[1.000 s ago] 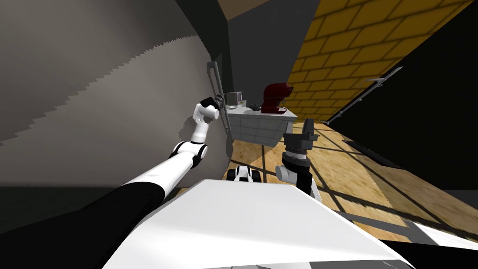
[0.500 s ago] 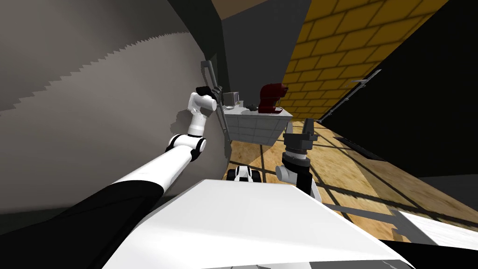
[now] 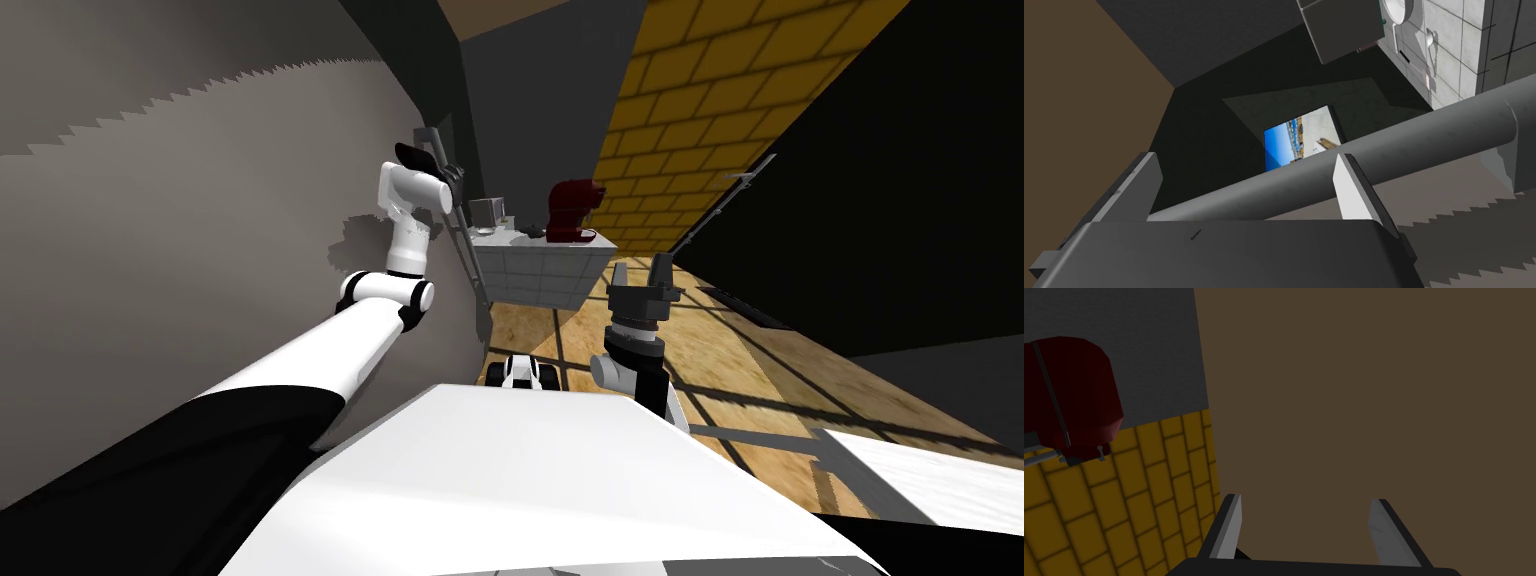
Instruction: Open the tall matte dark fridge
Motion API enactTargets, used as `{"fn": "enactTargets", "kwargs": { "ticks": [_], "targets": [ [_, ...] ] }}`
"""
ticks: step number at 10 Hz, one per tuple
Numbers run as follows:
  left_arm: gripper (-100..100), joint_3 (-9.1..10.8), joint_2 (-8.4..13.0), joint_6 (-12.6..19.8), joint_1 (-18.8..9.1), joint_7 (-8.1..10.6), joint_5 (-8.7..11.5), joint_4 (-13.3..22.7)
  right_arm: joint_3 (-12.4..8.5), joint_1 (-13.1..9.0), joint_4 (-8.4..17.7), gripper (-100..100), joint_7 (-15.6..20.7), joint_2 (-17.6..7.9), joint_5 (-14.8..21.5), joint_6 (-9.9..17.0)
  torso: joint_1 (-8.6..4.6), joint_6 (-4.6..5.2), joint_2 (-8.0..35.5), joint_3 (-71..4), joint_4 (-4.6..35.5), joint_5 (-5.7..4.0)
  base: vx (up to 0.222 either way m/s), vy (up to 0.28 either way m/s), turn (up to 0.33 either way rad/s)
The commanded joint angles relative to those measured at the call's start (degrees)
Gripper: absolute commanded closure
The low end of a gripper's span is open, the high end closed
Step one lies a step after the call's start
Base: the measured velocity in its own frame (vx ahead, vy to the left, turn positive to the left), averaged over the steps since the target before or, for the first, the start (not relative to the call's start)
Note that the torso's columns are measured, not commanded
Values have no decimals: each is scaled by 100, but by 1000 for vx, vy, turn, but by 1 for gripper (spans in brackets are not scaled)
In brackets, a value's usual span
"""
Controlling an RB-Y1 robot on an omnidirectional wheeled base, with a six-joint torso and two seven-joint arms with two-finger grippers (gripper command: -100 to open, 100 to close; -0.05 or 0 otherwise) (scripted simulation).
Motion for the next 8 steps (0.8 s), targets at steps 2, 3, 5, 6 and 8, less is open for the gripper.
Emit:
{"fn": "enactTargets", "kwargs": {
  "ticks": [2, 3, 5, 6, 8],
  "targets": [
    [-100, 39, 206, 469, -548, -128, -17, 341, 0, 0, 0, 0, 0, 0, 0, 0, -1, 0, -2, -1, -1, 0, 28, -3, -85],
    [-100, 69, 347, 633, -787, -213, -31, 557, 0, 0, 0, 0, 0, 0, 0, 0, -1, -2, 0, 0, 0, 0, 20, -5, -111],
    [-100, 101, 486, 912, -1057, -296, -47, 764, 0, 0, 0, 0, 0, 0, 0, 0, 3, -1, -7, -7, 7, -3, 20, -5, -70],
    [-100, 101, 486, 927, -1099, -296, -47, 764, 0, 0, 0, 0, 0, 0, 0, 0, 2, 1, -12, -10, 1, -2, 21, -6, -64],
    [-100, 166, 755, 1272, -1553, -454, -83, 1143, 0, 0, 0, 0, 0, 0, 0, 0, 6, 0, -16, -18, 11, -6, 18, -14, -124]
  ]
}}
